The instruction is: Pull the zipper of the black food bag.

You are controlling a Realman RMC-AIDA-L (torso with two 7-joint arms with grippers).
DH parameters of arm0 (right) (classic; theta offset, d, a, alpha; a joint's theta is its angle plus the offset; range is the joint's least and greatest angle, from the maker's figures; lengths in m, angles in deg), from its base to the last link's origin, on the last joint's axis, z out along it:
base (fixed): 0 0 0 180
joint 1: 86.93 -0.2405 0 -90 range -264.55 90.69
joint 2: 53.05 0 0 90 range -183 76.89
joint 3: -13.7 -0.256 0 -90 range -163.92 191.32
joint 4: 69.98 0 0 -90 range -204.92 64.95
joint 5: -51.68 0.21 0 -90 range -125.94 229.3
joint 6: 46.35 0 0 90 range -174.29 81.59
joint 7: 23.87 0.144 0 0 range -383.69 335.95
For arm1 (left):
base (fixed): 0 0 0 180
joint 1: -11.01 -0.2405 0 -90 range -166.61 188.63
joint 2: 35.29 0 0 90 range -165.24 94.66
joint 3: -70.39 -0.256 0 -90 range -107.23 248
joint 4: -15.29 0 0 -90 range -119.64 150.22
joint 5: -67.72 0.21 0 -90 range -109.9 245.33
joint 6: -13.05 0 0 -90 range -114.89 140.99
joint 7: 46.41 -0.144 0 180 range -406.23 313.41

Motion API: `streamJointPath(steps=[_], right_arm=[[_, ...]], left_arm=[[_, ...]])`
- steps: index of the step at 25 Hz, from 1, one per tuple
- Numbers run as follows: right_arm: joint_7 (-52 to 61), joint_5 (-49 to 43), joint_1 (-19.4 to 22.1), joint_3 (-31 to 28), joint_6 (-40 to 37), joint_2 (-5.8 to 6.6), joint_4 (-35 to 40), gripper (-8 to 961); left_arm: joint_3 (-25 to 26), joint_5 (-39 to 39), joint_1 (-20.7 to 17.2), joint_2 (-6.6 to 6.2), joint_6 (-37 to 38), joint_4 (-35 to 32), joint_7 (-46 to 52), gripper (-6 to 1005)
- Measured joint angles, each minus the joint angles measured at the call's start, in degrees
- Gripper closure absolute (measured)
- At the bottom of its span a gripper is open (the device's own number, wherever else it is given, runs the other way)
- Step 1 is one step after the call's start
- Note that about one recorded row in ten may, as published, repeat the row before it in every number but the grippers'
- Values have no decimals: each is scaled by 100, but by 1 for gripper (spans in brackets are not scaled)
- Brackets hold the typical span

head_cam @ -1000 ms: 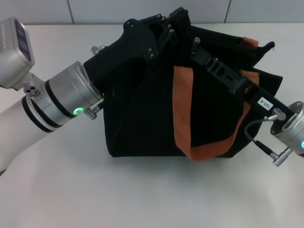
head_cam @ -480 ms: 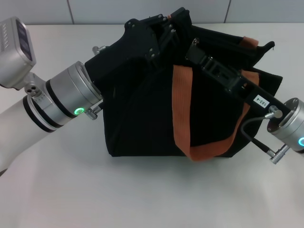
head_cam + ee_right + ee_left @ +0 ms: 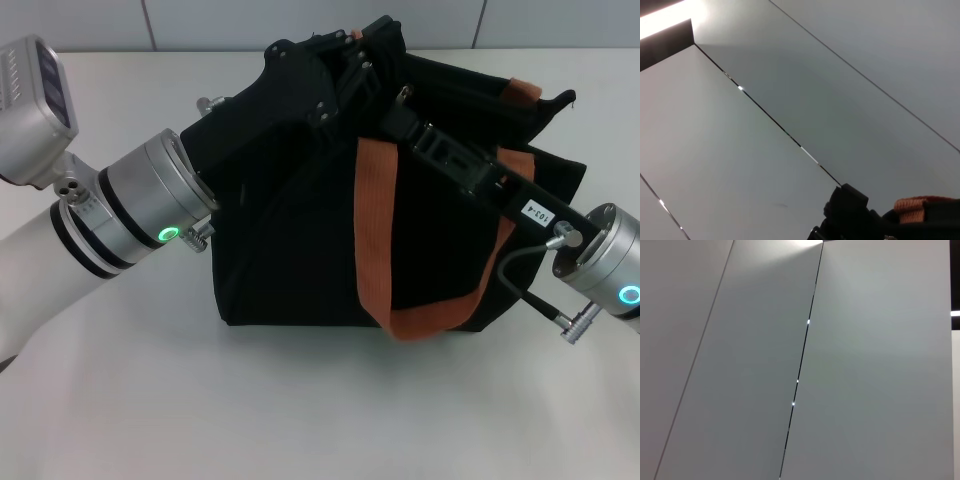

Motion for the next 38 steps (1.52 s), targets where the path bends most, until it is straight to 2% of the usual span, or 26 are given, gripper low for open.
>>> streamJointPath(steps=[5, 10, 13, 34, 38], right_arm=[[1, 0, 0, 12, 15, -6, 2, 680], [1, -1, 0, 16, -7, -7, 5, 741], [1, -4, 10, 20, -53, -7, 10, 818], [-7, -41, 38, -40, -129, 3, 43, 766], [-6, -36, 8, -40, -123, 3, 38, 723]], left_arm=[[4, 2, 4, 0, -5, 3, -2, 952], [8, 2, 5, 0, -6, 9, -2, 951], [9, 2, 5, 1, -6, 9, -3, 951], [-1, 3, -44, 0, -34, 42, -2, 947], [0, 2, -49, 0, -34, 68, -2, 946]])
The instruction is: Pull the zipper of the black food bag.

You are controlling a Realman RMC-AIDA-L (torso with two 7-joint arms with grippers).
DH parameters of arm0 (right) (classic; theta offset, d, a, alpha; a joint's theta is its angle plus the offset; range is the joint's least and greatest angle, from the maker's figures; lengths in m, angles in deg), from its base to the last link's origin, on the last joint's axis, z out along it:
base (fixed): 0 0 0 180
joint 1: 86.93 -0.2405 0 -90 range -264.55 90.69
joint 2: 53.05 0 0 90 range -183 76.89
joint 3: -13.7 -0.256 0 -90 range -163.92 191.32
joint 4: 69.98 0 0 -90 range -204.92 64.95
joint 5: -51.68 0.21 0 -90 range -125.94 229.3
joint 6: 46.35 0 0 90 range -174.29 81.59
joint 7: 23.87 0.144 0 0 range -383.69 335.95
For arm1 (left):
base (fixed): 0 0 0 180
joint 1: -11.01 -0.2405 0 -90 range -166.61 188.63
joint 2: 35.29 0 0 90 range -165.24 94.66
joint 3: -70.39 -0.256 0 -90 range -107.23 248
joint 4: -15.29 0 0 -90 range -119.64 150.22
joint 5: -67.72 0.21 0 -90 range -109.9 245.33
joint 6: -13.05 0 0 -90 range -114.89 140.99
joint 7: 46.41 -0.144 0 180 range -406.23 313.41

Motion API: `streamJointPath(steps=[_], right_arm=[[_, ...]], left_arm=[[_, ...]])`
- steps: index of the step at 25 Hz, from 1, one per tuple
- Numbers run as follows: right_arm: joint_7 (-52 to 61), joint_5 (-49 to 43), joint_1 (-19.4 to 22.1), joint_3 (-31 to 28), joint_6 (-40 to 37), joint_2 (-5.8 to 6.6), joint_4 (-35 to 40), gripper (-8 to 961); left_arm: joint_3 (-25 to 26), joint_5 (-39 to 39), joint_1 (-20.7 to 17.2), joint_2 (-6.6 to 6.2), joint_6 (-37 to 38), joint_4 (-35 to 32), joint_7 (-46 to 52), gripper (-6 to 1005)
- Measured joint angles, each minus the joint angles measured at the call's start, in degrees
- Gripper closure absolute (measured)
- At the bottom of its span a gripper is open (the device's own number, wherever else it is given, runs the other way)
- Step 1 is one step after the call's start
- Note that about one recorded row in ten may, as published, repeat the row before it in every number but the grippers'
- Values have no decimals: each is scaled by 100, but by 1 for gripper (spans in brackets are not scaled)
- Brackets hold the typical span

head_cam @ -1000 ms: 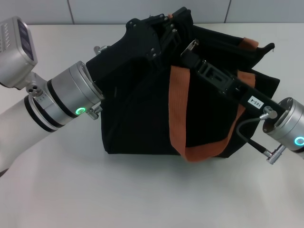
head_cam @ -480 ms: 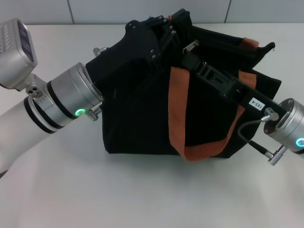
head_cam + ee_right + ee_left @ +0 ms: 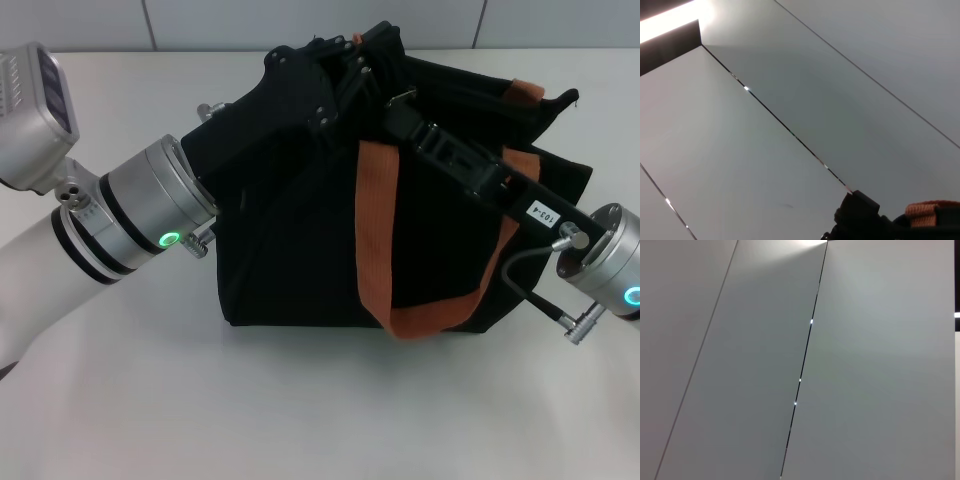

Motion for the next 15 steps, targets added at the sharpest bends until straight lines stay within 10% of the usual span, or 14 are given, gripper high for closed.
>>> streamJointPath(steps=[15], right_arm=[[1, -10, 36, 39, -157, -1, 5, 576]], left_arm=[[29, 1, -8, 1, 1, 3, 0, 944]])
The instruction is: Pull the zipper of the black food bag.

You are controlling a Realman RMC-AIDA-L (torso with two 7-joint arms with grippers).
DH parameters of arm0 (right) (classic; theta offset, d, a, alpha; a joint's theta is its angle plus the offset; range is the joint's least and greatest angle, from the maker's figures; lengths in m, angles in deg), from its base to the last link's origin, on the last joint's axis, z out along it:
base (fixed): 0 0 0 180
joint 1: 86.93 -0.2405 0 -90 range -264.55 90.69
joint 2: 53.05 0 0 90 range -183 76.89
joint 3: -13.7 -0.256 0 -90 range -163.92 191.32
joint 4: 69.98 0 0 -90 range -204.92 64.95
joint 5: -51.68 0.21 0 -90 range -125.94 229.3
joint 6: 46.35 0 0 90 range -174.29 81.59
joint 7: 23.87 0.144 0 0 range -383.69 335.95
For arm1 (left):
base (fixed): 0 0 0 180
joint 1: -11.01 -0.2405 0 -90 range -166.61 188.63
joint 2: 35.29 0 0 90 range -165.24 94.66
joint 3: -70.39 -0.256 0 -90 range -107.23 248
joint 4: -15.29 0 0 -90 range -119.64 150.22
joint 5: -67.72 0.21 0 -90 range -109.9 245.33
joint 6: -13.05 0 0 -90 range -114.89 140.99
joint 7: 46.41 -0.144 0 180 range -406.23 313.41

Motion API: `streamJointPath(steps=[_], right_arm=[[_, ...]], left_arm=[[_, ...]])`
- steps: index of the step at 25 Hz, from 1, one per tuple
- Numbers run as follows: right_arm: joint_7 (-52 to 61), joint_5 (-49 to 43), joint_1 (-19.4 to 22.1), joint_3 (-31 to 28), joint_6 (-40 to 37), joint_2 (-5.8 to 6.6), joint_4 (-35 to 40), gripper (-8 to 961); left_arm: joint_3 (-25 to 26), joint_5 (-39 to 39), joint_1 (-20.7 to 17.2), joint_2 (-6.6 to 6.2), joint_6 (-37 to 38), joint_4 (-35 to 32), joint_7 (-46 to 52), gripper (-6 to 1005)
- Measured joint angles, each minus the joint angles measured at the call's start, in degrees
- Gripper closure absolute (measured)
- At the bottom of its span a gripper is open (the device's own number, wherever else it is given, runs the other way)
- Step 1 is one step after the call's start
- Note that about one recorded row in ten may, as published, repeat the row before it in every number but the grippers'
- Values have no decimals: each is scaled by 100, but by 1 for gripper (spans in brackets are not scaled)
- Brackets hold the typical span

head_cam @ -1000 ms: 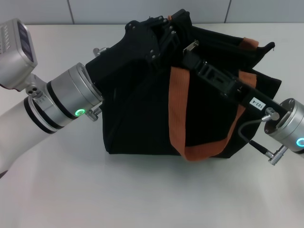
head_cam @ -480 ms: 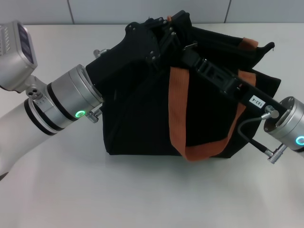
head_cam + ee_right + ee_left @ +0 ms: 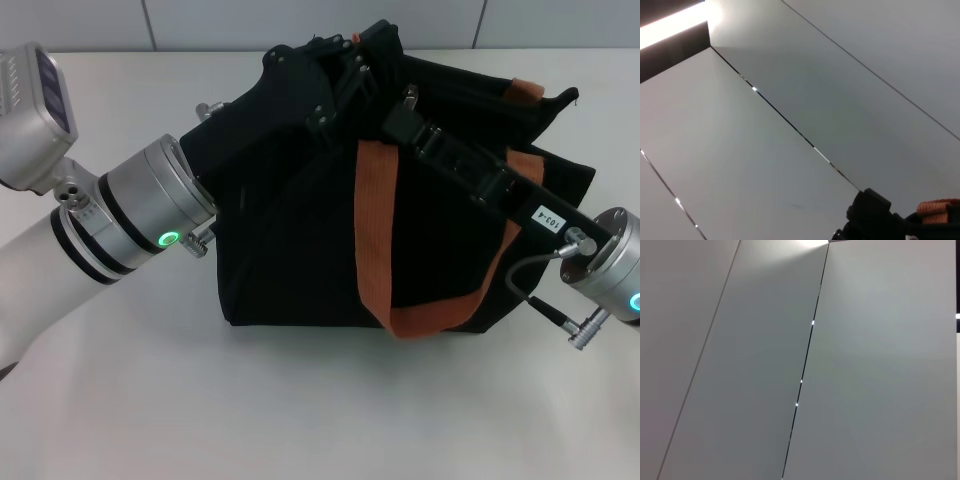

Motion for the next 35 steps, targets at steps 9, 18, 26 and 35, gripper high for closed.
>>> streamJointPath(steps=[9, 18, 26, 35], right_arm=[[210, 23, 14, -44, 157, 0, -3, 531], [246, 38, -5, -57, 317, -1, -33, 548], [237, 37, 6, -63, 339, -11, -26, 748], [248, 37, 64, -67, 308, -17, -13, 937]], left_arm=[[6, 1, 0, 0, 0, -2, 0, 942], [5, 1, 0, 0, 2, -1, 0, 941], [-3, -1, 1, 0, 32, 0, 0, 939], [4, 0, 0, 0, 38, 0, 0, 938]])
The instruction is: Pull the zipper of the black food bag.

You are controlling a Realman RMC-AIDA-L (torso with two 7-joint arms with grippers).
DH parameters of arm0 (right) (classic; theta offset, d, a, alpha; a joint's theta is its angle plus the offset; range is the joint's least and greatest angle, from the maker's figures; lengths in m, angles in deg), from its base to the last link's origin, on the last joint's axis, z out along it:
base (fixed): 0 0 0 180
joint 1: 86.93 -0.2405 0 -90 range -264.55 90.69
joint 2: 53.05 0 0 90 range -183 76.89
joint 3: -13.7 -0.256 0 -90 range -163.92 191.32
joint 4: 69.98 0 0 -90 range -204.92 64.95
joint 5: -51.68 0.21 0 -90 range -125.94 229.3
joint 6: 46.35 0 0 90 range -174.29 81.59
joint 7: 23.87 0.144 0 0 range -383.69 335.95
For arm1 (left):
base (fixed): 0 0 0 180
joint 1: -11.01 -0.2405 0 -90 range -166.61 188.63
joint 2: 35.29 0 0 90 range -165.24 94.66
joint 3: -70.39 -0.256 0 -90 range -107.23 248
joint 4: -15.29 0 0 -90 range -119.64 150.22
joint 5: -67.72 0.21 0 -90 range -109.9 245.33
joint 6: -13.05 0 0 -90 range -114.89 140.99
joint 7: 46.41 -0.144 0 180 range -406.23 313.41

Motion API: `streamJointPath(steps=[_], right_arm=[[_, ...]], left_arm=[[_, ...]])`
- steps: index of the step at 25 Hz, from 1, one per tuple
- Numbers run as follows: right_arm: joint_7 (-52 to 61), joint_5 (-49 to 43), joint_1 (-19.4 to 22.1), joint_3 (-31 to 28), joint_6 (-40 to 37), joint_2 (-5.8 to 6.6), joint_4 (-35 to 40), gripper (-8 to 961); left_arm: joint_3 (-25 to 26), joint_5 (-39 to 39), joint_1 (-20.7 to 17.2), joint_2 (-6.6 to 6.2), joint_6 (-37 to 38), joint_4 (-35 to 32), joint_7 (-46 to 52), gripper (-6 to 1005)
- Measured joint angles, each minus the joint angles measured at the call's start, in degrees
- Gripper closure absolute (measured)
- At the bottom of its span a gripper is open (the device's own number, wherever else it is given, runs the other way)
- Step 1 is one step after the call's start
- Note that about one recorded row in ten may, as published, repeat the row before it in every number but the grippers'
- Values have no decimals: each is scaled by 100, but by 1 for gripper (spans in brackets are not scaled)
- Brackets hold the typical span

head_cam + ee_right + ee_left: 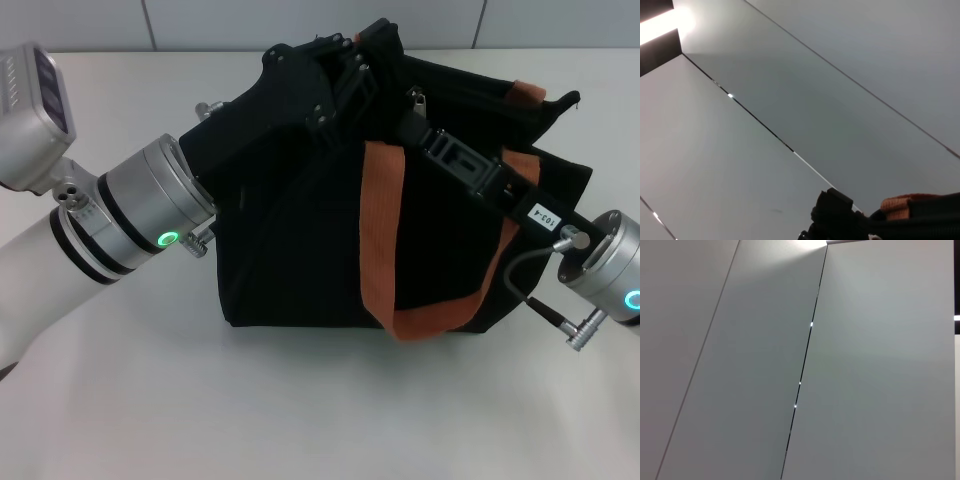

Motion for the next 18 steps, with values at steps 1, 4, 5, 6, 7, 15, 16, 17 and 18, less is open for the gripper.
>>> streamJointPath(steps=[1, 4, 5, 6, 7, 15, 16, 17, 18], right_arm=[[6, 0, 15, -2, -3, 0, 4, 955], [15, 0, 65, -17, -9, 9, 10, 955], [15, 0, 86, -30, -10, 11, 10, 955], [15, 0, 107, -45, -13, 13, 11, 955], [16, 0, 131, -59, -14, 14, 12, 955], [25, -2, 275, -125, -64, 32, 29, 954], [28, -2, 287, -126, -67, 33, 31, 954], [30, -2, 302, -127, -72, 35, 32, 954], [34, -1, 338, -128, -99, 35, 33, 954]], left_arm=[[1, 0, -2, 0, 3, 0, 0, 938], [6, 0, -13, 0, 10, -1, 0, 937], [9, 0, -16, 0, 14, 0, 0, 937], [10, 0, -18, 0, 16, 0, 0, 937], [13, 0, -22, 0, 19, 0, 0, 937], [19, 0, -35, 0, 26, 0, 0, 935], [19, 0, -35, 0, 26, -1, 0, 935], [19, 0, -35, 0, 26, -1, 0, 935], [20, 0, -36, 0, 26, -1, 0, 935]])
